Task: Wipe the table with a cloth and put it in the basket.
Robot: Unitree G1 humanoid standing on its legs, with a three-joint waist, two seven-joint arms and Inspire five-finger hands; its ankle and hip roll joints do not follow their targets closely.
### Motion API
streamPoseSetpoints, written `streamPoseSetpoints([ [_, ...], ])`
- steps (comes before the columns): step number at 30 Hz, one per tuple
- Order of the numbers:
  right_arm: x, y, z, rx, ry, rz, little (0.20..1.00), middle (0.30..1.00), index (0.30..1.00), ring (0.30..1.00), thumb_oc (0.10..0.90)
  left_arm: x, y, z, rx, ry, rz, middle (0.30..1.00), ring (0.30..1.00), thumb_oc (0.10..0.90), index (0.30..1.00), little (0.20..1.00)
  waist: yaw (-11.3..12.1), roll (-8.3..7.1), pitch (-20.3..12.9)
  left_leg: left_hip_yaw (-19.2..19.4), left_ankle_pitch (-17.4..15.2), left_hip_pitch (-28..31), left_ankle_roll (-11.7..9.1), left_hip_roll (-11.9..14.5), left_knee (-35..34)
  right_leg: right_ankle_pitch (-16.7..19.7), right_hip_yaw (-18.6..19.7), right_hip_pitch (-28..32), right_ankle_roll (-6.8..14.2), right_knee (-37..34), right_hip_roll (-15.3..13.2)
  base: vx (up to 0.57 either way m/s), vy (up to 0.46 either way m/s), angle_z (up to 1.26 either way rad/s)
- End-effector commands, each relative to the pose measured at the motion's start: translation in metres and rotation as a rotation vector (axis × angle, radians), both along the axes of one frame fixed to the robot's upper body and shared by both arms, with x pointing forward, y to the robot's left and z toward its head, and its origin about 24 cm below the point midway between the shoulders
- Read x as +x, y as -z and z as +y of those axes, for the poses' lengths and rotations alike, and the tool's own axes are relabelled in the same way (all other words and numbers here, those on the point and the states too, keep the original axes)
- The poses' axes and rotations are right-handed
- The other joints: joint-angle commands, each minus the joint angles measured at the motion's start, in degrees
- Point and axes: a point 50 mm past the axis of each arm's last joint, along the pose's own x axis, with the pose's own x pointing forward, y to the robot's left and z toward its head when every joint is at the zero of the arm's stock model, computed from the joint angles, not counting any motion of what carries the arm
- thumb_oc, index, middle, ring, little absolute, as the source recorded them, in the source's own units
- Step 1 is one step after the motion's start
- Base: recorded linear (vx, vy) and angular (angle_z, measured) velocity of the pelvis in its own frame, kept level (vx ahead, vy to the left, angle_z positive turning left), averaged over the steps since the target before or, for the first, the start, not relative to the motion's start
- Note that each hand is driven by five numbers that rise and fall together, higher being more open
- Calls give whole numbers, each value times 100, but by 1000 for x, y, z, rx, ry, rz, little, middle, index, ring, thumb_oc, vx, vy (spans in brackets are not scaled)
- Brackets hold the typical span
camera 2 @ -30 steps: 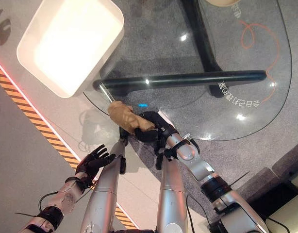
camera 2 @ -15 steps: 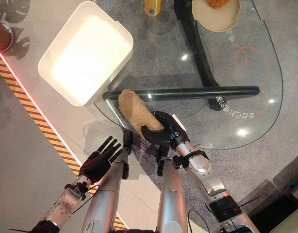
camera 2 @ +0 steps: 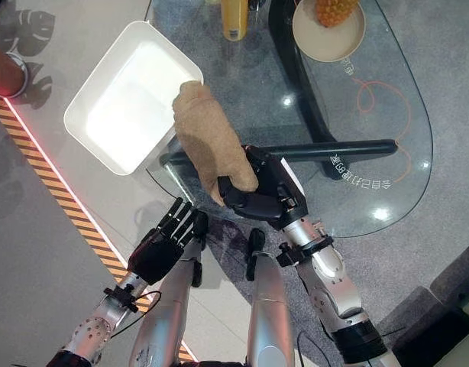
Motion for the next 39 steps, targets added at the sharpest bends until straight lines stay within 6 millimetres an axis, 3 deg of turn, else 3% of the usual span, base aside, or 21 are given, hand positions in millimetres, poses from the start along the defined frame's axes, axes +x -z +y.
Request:
streamPoseSetpoints([
  [1,-25,-61,17,74,-193,-367,200,300,300,300,100,-4,-18,0,-25,10,-108,900,900,800,900,900,-131,-117,-118,279,-888,-170,340,-232,1260,1050,103,264,127,-1358,459,-12,-16,-8],
  [19,-21,-55,37,-13,-289,-315,200,300,300,300,100,18,-70,-14,-91,79,-306,900,900,800,900,900,-143,-178,-118,288,-788,-260,290,-225,1261,1087,113,229,121,-1398,475,-3,-2,-1],
  [26,-20,-45,56,-144,-360,-257,200,300,300,300,100,23,-79,-22,-75,108,-331,900,900,800,900,900,-133,-185,-118,271,-739,-278,277,-250,1227,1121,138,222,113,-1458,471,0,0,0],
  [39,-6,-18,64,-394,-286,-144,200,300,300,300,100,24,-85,-31,-85,167,-380,900,900,800,900,900,-98,-175,-118,257,-650,-248,260,-302,1105,1174,122,245,99,-1557,458,0,0,0],
])
